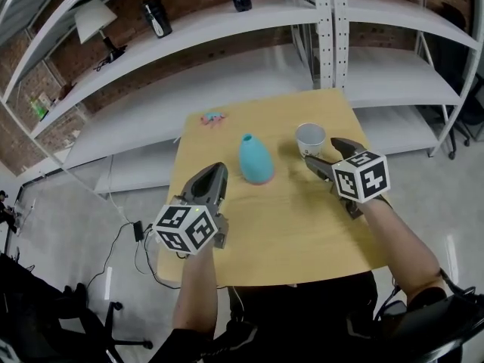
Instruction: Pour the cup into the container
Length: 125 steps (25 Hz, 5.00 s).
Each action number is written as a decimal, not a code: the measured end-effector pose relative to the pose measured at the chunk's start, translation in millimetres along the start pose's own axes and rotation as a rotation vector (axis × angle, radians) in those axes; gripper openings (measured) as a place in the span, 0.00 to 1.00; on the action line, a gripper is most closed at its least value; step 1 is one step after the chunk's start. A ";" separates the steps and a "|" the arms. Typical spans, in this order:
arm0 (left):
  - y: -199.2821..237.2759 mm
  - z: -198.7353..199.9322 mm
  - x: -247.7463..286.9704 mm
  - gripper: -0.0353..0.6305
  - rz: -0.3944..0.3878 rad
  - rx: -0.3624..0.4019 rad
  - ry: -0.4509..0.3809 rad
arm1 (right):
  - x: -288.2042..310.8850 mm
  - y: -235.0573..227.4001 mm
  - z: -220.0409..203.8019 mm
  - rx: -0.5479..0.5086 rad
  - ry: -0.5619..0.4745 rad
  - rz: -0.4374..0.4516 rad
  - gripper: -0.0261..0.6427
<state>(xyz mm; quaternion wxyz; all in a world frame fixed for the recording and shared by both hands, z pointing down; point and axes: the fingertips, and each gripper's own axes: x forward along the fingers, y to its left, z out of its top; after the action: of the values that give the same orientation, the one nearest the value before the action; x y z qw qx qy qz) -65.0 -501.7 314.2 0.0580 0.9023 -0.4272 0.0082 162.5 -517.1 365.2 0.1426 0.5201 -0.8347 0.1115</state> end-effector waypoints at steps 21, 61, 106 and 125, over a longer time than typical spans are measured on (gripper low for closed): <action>20.6 -24.2 20.6 0.05 -0.077 0.027 0.053 | 38.1 -7.8 1.8 0.025 0.016 -0.056 0.50; 18.3 -36.2 17.5 0.05 -0.111 0.048 0.076 | 31.1 92.8 109.4 -0.881 0.132 -0.009 0.47; 5.9 -41.0 18.3 0.05 -0.172 0.093 0.096 | 38.6 105.2 120.7 -1.466 0.313 -0.150 0.47; 4.8 -41.3 19.1 0.05 -0.185 0.094 0.096 | 40.8 103.7 123.4 -1.507 0.340 -0.152 0.47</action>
<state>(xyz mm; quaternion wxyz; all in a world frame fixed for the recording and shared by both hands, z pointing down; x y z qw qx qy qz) -55.2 -514.8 356.9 0.0365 0.9382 -0.3378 0.0661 37.0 -547.5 260.5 0.5914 0.3143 -0.6136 -0.4182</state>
